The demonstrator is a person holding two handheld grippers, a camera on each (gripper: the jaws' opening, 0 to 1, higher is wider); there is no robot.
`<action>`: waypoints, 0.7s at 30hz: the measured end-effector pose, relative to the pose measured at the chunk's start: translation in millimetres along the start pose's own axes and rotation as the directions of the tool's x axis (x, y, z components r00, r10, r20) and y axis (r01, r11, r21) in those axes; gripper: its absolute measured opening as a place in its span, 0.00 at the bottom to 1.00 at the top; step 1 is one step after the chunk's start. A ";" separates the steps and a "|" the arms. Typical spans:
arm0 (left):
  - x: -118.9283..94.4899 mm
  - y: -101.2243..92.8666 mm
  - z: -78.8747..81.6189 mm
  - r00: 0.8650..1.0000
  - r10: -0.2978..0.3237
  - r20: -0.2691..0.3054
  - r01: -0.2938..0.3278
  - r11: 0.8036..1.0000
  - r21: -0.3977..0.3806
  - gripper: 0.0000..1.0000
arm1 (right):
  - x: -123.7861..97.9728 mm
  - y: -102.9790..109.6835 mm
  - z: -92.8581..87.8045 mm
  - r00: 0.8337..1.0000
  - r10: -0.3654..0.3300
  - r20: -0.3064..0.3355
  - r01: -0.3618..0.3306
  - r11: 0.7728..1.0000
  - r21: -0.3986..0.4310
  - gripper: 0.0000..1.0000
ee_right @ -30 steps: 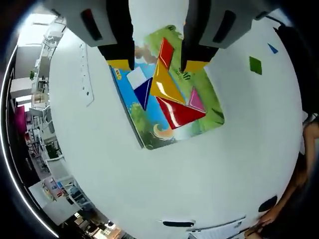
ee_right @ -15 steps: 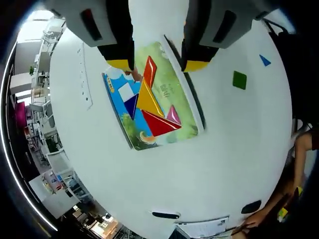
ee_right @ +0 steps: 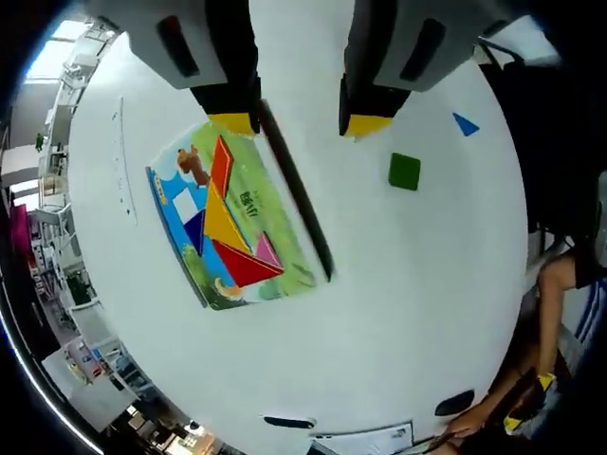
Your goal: Pick up the tangram pieces one by one and place each piece onto its matching region on the pattern sheet, fitting the shapes together until the outline on the sheet is completely filled by the tangram pieces
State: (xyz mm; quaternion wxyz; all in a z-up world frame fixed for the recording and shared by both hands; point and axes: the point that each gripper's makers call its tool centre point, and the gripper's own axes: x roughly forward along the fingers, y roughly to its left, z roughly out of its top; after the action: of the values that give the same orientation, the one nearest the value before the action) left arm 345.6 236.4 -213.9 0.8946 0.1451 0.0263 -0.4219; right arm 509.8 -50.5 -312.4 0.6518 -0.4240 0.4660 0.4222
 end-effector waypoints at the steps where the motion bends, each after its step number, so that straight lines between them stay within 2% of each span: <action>1: 0.1 -0.5 0.0 1.000 -0.002 0.000 0.002 1.000 0.001 0.32 | 2.9 9.7 1.1 1.000 0.018 -0.005 -0.018 1.000 -0.015 0.34; 4: 0.3 -1.8 0.7 1.000 -0.006 0.003 0.006 1.000 0.003 0.32 | 10.4 32.4 3.5 0.999 0.043 -0.028 -0.044 0.998 -0.044 0.34; 9: 0.4 -1.3 0.6 1.000 -0.002 0.003 0.002 1.000 0.001 0.32 | 16.4 60.8 19.1 0.996 0.090 -0.010 -0.091 0.994 -0.052 0.33; 15: 0.8 -2.6 1.1 1.000 -0.007 0.002 0.007 1.000 0.005 0.32 | 30.0 70.5 14.5 0.993 0.100 -0.063 -0.102 0.994 -0.033 0.31; 21: 0.4 -1.8 0.9 1.000 -0.004 0.002 0.004 1.000 0.004 0.32 | 40.9 68.7 11.1 0.992 0.101 -0.075 -0.102 0.995 -0.011 0.31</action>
State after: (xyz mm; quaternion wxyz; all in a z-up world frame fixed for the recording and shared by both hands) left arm 344.5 234.8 -213.5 0.8934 0.1466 0.0250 -0.4240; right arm 456.2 -14.2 -360.6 0.6086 -0.4198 0.5078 0.4422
